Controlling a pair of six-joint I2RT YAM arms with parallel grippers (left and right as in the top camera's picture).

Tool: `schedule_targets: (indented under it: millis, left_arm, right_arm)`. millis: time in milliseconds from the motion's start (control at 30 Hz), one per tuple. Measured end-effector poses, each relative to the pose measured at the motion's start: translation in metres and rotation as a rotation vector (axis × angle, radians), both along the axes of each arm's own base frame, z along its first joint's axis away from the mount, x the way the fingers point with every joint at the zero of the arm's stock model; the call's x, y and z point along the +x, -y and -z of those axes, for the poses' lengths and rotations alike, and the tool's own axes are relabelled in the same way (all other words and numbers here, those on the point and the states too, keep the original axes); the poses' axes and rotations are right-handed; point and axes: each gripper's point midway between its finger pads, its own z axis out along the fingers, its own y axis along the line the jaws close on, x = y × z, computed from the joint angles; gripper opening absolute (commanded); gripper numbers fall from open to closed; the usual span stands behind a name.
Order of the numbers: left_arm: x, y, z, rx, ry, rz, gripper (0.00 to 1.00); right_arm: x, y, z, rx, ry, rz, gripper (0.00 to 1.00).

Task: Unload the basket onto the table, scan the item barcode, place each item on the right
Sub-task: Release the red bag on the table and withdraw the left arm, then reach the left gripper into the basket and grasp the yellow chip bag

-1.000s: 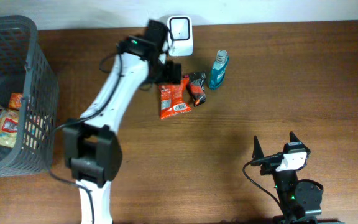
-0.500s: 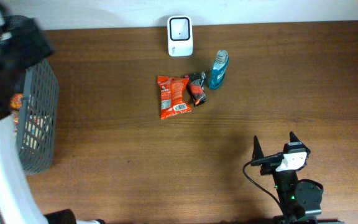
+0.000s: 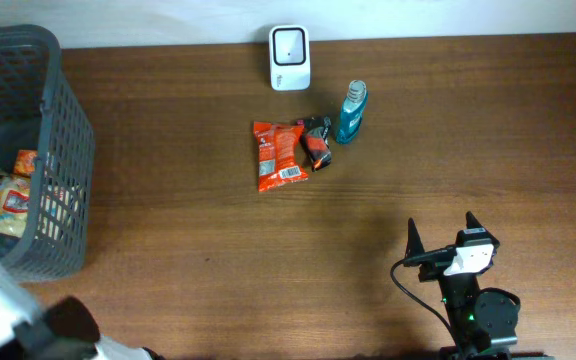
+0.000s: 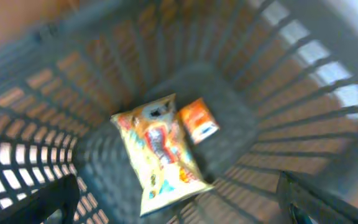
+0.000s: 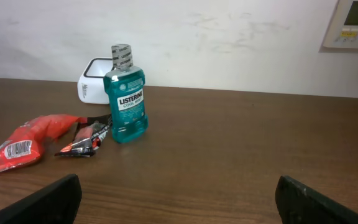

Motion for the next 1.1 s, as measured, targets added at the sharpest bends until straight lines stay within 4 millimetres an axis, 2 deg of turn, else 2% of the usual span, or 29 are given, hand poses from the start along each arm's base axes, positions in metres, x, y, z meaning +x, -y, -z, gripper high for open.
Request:
schedule_targets:
  millis: [100,233,333,400,667,933,1100]
  left_arm:
    - [0.003,-0.017,0.056,-0.109,-0.129,-0.063,0.99]
    - [0.0,-0.024,0.109,-0.209,-0.267,-0.098,0.99]
    - [0.002,-0.025,0.128,-0.244,-0.311,-0.096,0.99]
    - [0.008,-0.025,0.154,-0.29,-0.357,-0.086,0.99]
    - [0.014,-0.025,0.227,-0.403,-0.496,-0.083,0.99]
    - [0.013,-0.031,0.258,-0.445,-0.533,-0.096,0.99]
    - [0.021,-0.032,0.268,-0.453,-0.511,-0.09,0.99]
  right_arm:
    - [0.0,0.0,0.0,0.0,0.0,0.0,0.98]
    - [0.0,0.0,0.0,0.0,0.0,0.0,0.98]
    - [0.0,0.0,0.0,0.0,0.0,0.0,0.98]
    - [0.0,0.0,0.0,0.0,0.0,0.0,0.98]
    - [0.0,0.0,0.0,0.0,0.0,0.0,0.98]
    - [0.0,0.0,0.0,0.0,0.0,0.0,0.98]
    - [0.0,0.0,0.0,0.0,0.0,0.0,0.98]
